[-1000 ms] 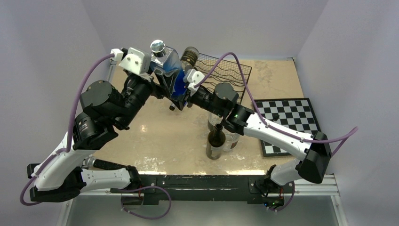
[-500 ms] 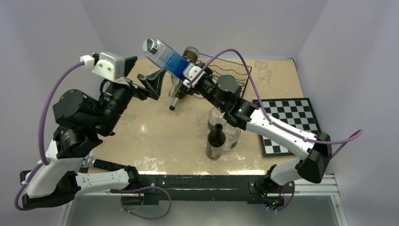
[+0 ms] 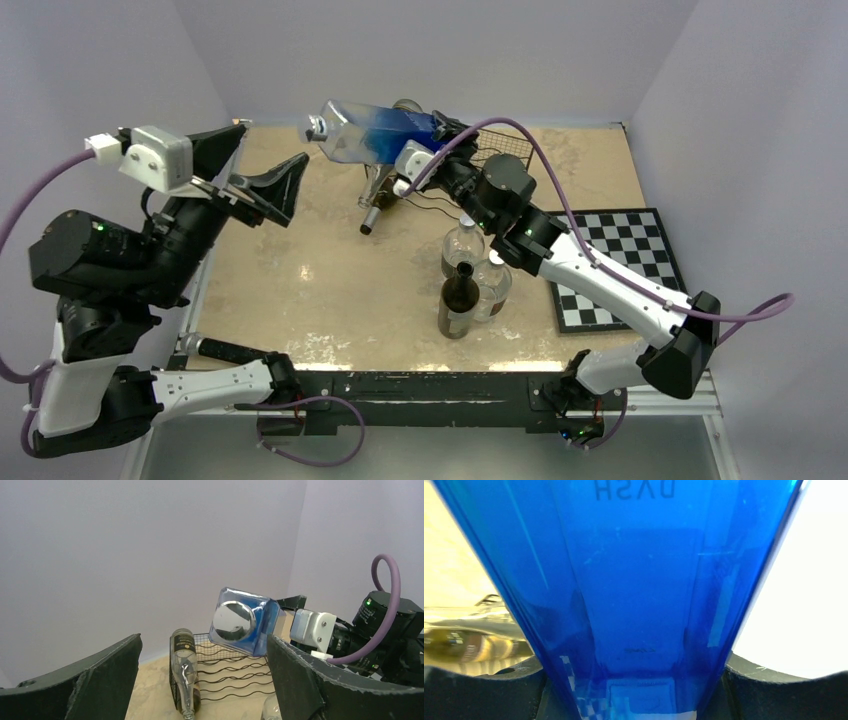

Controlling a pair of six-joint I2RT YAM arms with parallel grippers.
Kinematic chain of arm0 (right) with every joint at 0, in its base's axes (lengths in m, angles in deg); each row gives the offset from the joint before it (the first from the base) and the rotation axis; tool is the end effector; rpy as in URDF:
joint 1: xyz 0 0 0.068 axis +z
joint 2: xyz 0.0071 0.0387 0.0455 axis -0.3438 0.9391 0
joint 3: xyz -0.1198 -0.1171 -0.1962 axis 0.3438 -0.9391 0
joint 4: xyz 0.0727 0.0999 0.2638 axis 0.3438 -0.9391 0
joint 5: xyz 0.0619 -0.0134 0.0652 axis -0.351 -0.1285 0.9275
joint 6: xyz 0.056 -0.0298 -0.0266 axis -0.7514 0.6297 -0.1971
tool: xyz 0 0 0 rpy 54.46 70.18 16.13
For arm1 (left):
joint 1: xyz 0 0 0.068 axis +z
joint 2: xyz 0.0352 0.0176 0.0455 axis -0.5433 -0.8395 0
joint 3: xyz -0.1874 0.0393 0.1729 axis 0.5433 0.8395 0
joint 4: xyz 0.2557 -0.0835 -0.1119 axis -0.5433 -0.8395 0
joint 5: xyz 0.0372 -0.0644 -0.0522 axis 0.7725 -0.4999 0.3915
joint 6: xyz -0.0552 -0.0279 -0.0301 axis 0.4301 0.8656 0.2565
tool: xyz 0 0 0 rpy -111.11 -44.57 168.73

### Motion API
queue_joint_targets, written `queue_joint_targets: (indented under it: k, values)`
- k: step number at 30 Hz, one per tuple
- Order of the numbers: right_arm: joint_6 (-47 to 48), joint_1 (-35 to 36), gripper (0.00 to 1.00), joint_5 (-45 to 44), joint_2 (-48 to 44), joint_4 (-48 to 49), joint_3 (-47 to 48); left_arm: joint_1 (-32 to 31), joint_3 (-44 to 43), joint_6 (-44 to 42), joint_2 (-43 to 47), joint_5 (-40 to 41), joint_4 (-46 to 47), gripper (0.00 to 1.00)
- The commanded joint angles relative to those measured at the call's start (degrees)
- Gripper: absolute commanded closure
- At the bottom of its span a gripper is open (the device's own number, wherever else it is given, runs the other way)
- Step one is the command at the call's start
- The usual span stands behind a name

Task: Put the wine bottle on the wine rack

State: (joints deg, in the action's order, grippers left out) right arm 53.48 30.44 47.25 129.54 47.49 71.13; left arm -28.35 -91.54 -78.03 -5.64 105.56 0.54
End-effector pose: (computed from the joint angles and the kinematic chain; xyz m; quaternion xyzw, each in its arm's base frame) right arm 0.2436 0.2795 0.4316 -0.4635 0.4373 -0.0973 0.7645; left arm 0.0755 -0.0768 0.5950 0.1295 0.5843 -0.2137 0.7721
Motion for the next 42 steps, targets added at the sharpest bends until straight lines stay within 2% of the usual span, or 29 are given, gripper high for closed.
queue_joint_targets:
  k: [1,5,8,12,15,20,29,36,39,42]
  values:
    - [14.98,-0.01,1.00,2.61,-4.45,15.65,0.90,-0.18,-7.62,1.36,-2.16,-1.89,-7.63,0.01]
    - [22.39,0.32,1.00,4.36,-4.67,16.72,-0.95,-0.18,-11.48,6.38,-5.42,-6.27,-13.61,0.01]
    - [29.32,0.35,1.00,5.68,-4.74,19.01,-3.47,-0.09,-14.70,7.13,-9.31,-12.74,-20.38,0.01]
    - [32.81,0.34,1.00,7.21,-6.49,18.59,-6.29,3.39,-16.15,10.69,-13.57,-19.52,-28.26,0.01]
    - [33.91,0.32,1.00,9.57,-8.89,14.81,-8.46,10.03,-16.56,14.08,-15.98,-32.62,-31.13,0.01]
    - [34.44,-0.55,1.00,9.79,-11.50,10.19,-9.47,11.16,-15.00,14.50,-18.87,-41.32,-32.35,0.01]
    - [34.29,-1.22,1.00,12.44,-14.66,8.51,-11.11,11.24,-15.43,9.90,-21.12,-41.34,-37.36,0.04]
    - [33.81,-1.50,1.00,12.93,-14.82,9.08,-11.12,11.25,-14.39,8.59,-21.52,-43.83,-38.34,0.14]
    - [33.47,-1.50,1.00,12.87,-14.93,9.28,-11.00,11.24,-13.64,7.96,-22.45,-41.95,-40.06,0.13]
    - [32.19,-1.49,1.00,12.18,-15.17,9.42,-10.45,11.24,-12.69,6.29,-23.05,-35.86,-40.61,0.09]
